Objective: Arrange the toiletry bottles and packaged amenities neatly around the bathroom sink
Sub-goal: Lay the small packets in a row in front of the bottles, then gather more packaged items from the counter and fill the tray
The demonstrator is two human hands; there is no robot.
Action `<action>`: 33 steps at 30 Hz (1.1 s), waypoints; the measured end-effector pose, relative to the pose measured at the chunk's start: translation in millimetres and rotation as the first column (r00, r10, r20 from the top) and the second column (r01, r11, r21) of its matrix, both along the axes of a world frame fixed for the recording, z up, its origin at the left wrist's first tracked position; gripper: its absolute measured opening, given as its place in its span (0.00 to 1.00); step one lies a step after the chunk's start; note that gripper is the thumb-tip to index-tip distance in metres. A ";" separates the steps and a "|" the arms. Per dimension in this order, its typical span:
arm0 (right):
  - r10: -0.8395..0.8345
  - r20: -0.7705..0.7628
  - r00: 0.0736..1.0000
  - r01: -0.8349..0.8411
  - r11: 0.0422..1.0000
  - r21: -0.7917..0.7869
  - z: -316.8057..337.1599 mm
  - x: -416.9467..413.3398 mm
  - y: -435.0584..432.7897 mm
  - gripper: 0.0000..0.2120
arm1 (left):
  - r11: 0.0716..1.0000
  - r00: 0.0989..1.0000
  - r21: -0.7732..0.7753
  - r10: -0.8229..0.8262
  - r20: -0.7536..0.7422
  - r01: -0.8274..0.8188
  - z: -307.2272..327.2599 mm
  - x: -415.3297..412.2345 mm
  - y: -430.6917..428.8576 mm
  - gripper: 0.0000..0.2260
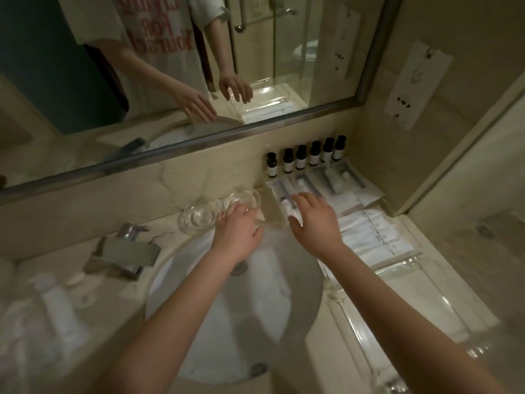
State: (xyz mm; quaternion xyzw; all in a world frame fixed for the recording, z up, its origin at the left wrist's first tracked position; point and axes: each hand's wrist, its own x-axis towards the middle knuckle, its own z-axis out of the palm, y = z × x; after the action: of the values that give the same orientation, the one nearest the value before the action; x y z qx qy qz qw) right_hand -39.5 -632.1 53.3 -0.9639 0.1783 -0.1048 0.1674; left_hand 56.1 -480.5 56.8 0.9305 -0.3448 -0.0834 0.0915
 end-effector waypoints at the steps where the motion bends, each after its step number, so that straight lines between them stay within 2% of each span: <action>1: 0.017 -0.010 1.000 -0.017 1.000 -0.005 0.1 -1.3 13.9 0.20 | 1.000 1.000 -0.006 0.016 0.010 -0.016 0.9 -2.9 16.0 0.22; 8: 0.203 -0.055 0.978 -0.196 0.975 0.101 -8.4 -8.6 131.9 0.21 | 0.979 0.978 -0.034 0.201 -0.052 -0.203 -13.7 -29.4 146.0 0.21; 12: 0.344 -0.118 0.931 -0.322 0.931 0.170 -18.6 0.6 201.2 0.20 | 0.933 0.923 -0.011 0.353 -0.151 -0.359 -34.1 -34.8 221.9 0.20; 16: 0.492 -0.224 0.841 -0.446 0.866 0.224 -27.8 22.8 263.8 0.19 | 0.879 0.858 0.057 0.476 -0.193 -0.474 -47.6 -37.3 295.2 0.17; 20: 0.604 -0.360 0.711 -0.542 0.797 0.267 -38.2 56.6 317.4 0.20 | 0.792 0.764 0.083 0.607 -0.221 -0.605 -56.5 -34.5 362.4 0.20; 22: 0.626 -0.423 0.655 -0.557 0.778 0.289 -44.4 74.5 341.0 0.21 | 0.735 0.705 0.091 0.673 -0.225 -0.672 -61.6 -29.7 394.7 0.20; 27: 0.631 -0.491 0.601 -0.562 0.770 0.303 -61.3 115.0 398.2 0.22 | 0.589 0.548 0.177 0.804 -0.231 -0.788 -68.4 -18.8 455.7 0.22; 30: 0.598 -0.513 0.615 -0.528 0.796 0.295 -70.6 132.9 430.5 0.24 | 0.527 0.486 0.195 0.846 -0.221 -0.827 -75.1 -14.3 477.5 0.21; 33: 0.537 -0.508 0.673 -0.431 0.844 0.321 -81.4 141.2 457.8 0.28 | 0.461 0.395 0.176 0.864 -0.311 -0.870 -87.5 -12.4 488.8 0.26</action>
State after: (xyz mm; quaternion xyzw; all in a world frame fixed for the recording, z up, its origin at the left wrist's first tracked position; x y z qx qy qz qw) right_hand 101.7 -174.3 -28.1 -0.9424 -0.0337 0.2582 0.2101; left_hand 43.7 8.3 -30.8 0.9403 0.2110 -0.1883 0.1893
